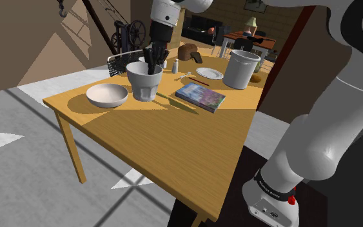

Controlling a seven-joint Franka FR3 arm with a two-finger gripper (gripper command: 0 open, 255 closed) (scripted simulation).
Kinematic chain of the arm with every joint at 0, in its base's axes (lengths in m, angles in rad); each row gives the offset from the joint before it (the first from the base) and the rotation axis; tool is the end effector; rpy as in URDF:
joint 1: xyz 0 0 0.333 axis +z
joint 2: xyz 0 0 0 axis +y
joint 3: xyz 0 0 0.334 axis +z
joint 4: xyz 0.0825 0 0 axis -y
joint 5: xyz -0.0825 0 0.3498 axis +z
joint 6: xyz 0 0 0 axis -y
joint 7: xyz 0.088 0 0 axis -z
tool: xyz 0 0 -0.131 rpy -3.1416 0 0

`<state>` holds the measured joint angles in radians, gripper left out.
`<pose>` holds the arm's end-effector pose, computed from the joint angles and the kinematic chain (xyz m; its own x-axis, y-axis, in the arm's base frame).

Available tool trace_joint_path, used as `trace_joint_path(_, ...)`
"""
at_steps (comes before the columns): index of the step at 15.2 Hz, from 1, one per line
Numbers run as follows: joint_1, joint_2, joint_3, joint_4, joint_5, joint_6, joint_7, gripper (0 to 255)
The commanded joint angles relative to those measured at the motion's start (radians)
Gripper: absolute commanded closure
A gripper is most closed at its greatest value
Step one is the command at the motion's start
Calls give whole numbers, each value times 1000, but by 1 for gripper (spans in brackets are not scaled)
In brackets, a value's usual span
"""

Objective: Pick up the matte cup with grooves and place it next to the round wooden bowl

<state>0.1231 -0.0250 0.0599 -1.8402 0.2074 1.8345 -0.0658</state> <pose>0.5119 0.1167 0.5372 0.9809 0.1925 0.0269 0.1940 -0.9610 -0.1970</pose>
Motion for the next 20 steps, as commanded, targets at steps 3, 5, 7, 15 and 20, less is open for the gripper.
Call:
trace_joint_path(3, 8, 163, 8, 199, -13, -32, 26, 255)
trace_joint_path(5, 14, 234, 11, 281, -19, -42, 36, 255)
trace_joint_path(7, 14, 234, 11, 254, -18, -15, 31, 255)
trace_joint_path(15, 15, 243, 11, 160, -13, 87, 13, 255)
trace_joint_path(20, 16, 256, 12, 110, -9, 149, 1, 255)
